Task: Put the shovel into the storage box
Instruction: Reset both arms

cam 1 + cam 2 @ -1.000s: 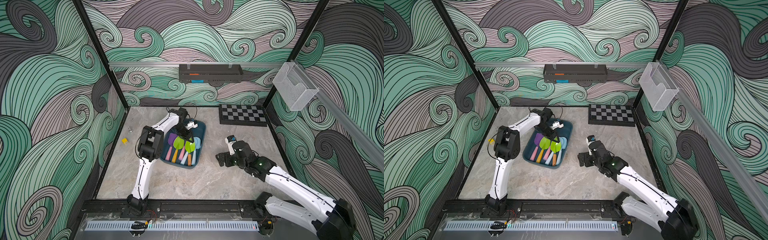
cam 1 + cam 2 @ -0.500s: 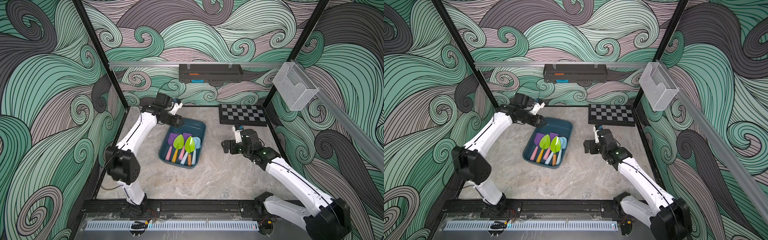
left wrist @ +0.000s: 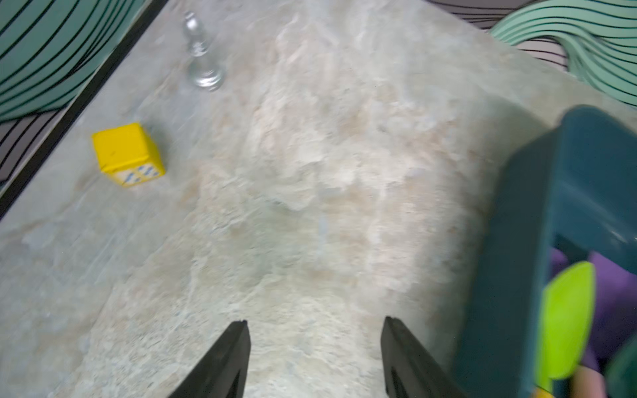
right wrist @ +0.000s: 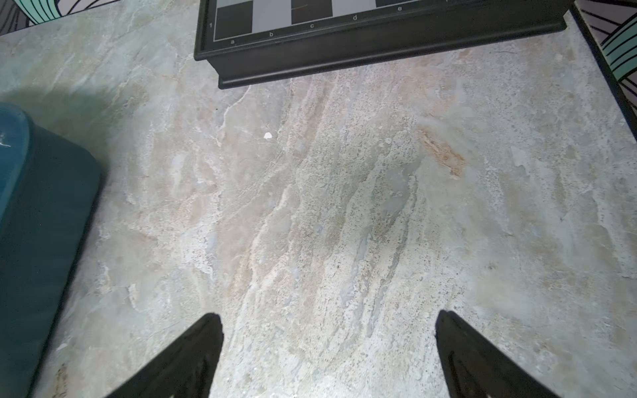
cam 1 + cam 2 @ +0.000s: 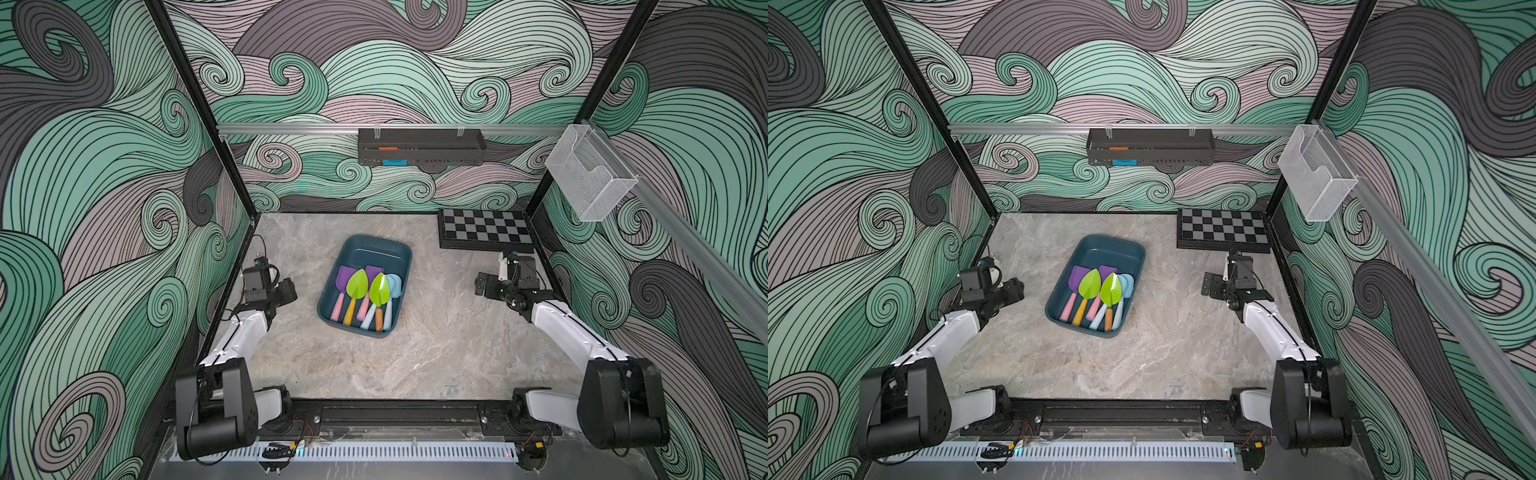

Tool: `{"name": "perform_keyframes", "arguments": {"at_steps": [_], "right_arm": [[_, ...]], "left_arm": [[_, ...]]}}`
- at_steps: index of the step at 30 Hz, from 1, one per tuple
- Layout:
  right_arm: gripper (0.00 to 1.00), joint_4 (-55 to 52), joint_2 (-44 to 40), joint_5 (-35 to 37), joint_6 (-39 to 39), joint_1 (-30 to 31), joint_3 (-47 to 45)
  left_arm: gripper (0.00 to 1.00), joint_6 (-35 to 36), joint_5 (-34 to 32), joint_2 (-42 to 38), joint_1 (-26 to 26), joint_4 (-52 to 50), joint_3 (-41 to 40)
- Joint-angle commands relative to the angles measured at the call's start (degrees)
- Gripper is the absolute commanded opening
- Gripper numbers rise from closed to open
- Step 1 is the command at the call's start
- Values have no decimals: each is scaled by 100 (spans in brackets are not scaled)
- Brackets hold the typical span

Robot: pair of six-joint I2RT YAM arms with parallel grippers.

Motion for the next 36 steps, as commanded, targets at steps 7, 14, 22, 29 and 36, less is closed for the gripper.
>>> {"name": "perform_keyframes", "arguments": {"at_steps": [7,14,22,29,36], "right_arm": [[99,2169,150,200,-374,-208,-758],[99,3564,275,308,-467,-308,-1336],[99,4146,505,292,-501,-440,-1445],[99,4865,839,-66,-623,-506,-1455],[99,5350,1113,-743,-881,-496,-1509]], "left_arm": [[52,-62,-71,1419,78,2182,388],[49,377,840,1265,72,3070,-70],[65,1070,626,1820,-472,5281,-916],[76,1146,572,1631,-528,4490,-700],[90,1092,396,1554,-581,4108,-561]]}}
